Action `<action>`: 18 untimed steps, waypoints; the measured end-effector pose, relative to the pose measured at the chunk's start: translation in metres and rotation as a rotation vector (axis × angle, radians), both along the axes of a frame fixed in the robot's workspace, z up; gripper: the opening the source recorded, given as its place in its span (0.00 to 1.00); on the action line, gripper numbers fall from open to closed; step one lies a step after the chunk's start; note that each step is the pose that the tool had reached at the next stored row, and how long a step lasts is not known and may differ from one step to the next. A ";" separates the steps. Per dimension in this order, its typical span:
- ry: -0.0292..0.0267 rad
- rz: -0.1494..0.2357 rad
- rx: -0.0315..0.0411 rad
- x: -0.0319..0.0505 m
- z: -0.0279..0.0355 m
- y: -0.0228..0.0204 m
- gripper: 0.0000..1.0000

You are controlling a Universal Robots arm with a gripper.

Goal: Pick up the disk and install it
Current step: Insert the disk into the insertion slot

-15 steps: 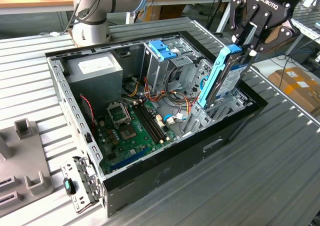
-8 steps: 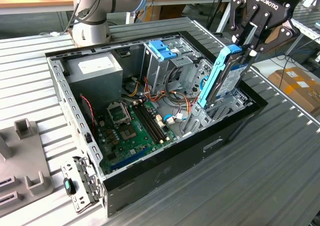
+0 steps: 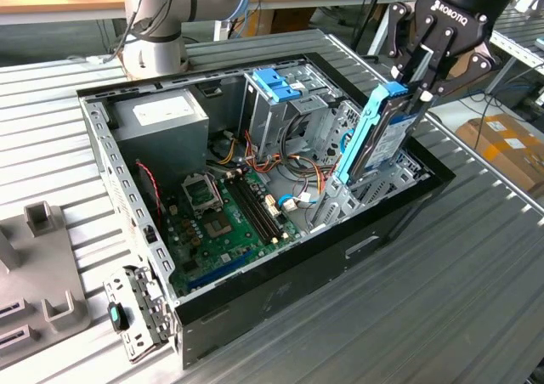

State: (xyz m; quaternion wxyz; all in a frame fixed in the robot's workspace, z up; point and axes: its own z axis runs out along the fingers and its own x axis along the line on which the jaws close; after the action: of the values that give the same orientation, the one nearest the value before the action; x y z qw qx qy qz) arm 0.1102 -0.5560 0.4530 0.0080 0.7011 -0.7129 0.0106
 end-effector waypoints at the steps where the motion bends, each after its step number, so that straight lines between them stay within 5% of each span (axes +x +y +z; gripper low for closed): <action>1: 0.0000 0.000 -0.0001 0.0000 -0.0016 0.0000 0.35; 13: 0.0000 0.000 0.0000 0.0000 -0.0245 0.0000 0.35; 18: 0.0000 0.000 0.0000 0.0000 -0.0394 0.0000 0.35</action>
State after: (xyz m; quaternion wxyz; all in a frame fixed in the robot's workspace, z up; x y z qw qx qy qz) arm 0.1102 -0.5560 0.4136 0.0080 0.7011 -0.7129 0.0106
